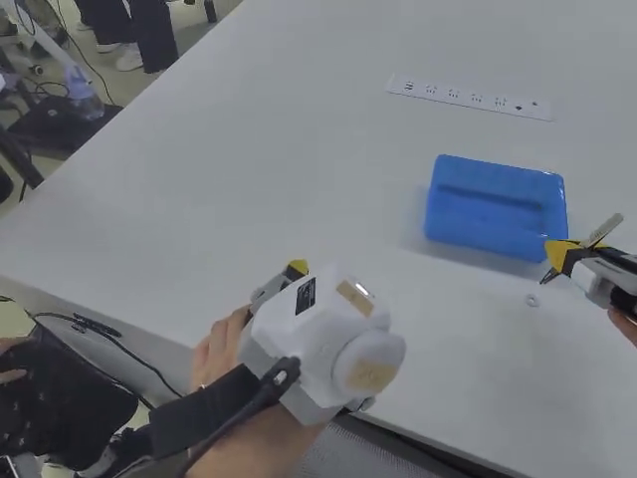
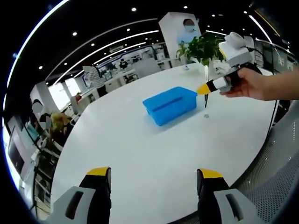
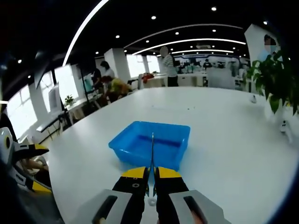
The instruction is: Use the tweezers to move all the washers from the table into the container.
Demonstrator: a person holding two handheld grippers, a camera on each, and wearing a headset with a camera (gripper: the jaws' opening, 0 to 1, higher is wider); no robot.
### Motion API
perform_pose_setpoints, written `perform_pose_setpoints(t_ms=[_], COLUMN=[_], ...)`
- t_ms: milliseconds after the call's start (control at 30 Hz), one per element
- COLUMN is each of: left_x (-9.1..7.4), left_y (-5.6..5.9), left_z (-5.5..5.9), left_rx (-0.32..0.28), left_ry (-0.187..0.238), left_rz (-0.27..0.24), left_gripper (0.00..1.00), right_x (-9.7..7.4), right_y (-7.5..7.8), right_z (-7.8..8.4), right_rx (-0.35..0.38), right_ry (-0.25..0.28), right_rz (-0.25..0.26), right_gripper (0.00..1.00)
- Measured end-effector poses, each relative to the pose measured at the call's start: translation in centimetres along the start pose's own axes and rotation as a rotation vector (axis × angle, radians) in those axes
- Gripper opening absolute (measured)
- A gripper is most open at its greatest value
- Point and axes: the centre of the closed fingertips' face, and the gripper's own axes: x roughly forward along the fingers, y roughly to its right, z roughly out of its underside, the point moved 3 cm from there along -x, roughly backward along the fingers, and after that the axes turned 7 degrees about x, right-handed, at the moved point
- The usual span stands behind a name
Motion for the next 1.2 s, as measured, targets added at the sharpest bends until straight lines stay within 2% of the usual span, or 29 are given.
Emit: perform_pose_setpoints(t_ms=[233,1000,1200], left_x=[0.1,0.1,0.0], left_y=[0.1,0.2,0.1], left_z=[0.2,0.4,0.4], left_rx=[0.006,0.011,0.010], left_ry=[-0.014,-0.027,-0.024], left_rz=[0.008,0.009,0.004], left_gripper=[0.76,0.76,0.76], right_x=[0.7,0.4,0.3], right_y=[0.2,0.6,0.9], right_z=[1.3,1.8,1.5], right_rx=[0.017,-0.067,-0.033], right_ry=[-0.015,-0.007,-0.004], right_rz=[0.009,0.037,0.036], right_gripper=[0.04,0.03,0.03])
